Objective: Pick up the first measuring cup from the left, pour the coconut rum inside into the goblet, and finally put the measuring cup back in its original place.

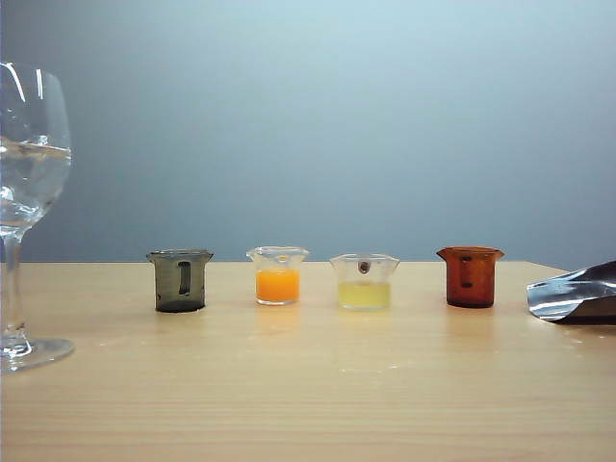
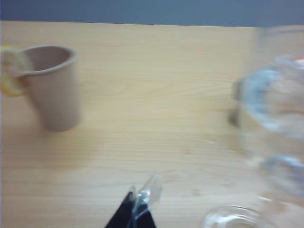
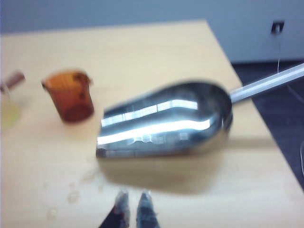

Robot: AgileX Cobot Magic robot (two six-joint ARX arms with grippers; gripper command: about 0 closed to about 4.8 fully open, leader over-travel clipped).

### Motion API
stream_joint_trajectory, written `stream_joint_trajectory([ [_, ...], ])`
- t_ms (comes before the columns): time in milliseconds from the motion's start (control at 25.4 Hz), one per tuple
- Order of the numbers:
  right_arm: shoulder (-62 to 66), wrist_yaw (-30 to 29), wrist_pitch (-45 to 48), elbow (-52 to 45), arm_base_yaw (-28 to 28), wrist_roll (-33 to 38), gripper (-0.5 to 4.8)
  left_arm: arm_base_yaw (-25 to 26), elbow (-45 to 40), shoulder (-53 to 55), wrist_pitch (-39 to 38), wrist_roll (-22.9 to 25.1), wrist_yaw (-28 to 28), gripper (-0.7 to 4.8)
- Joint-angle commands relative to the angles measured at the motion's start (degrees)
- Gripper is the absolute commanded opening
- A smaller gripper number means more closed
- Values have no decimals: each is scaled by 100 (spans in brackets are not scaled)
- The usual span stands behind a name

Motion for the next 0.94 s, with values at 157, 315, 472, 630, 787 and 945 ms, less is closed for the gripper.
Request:
stream_joint_trajectory([
  [157, -83, 4, 402, -22, 0, 2, 32, -2, 2, 0, 343, -358, -245, -2],
  [315, -83, 7, 334, -22, 4, 2, 32, 2, 2, 0, 501, -365, -232, -2],
  [472, -83, 7, 337, -22, 4, 2, 32, 0, 2, 0, 503, -365, -229, -2],
  [630, -83, 11, 343, -22, 4, 2, 32, 0, 2, 0, 503, -365, -232, -2],
  [787, -83, 59, 413, -20, 17, -2, 32, 2, 2, 0, 503, -365, -232, -2],
  [945, -83, 210, 407, -20, 17, -72, 32, 2, 2, 0, 503, -365, -232, -2],
])
